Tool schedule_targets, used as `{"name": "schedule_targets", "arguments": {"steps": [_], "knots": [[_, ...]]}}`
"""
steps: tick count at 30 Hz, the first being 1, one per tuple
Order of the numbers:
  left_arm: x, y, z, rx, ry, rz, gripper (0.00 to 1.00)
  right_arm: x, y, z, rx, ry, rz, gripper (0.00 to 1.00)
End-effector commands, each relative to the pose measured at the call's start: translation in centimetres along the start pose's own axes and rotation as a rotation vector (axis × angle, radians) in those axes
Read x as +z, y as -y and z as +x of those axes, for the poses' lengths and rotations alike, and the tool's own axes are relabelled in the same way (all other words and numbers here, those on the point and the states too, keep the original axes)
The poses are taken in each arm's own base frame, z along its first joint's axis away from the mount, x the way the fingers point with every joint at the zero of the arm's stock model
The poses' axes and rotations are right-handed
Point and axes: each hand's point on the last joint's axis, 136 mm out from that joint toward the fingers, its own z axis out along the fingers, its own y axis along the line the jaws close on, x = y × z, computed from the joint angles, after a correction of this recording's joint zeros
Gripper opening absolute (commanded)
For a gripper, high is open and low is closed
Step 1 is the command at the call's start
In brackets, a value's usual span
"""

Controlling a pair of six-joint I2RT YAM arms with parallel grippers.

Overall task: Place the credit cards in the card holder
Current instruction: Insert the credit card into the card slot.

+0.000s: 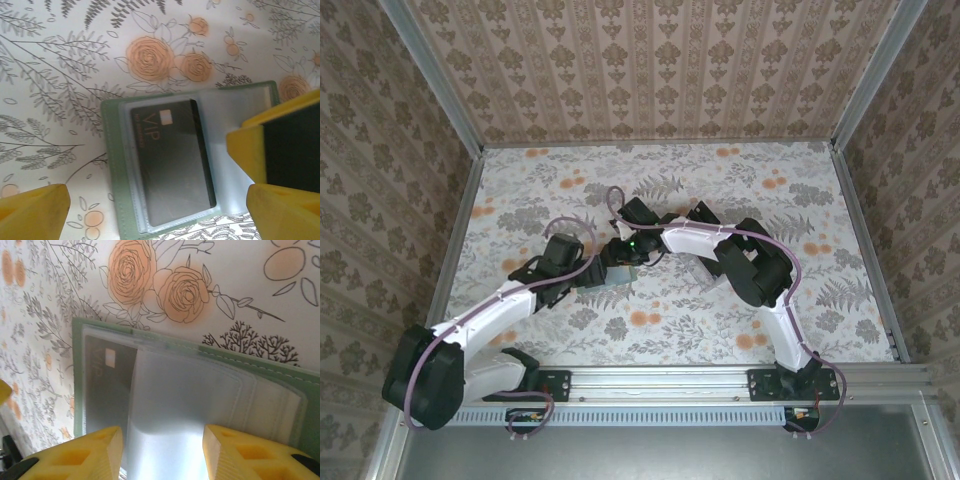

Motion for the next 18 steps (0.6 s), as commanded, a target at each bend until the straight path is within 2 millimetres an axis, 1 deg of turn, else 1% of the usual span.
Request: {"name": "schedule_targets", "arguments": {"steps": [1, 9, 18], "knots": [[-0.1, 0.9, -0.2, 0.032, 0.043, 0.029, 1.00, 1.7, 1.9, 2.3, 0.095, -0.063, 0.020, 0.49], [0.6, 1.2, 0.9, 0.076, 0.038, 0.012, 1.00, 1.8, 2.1, 2.3, 0.114, -0.057, 0.020, 0.48], [1.7, 1.9, 0.9, 0.107, 0.037, 0.000, 1.00, 1.9, 2.3, 2.5, 0.125, -0.059, 0.020, 0.49]]}}
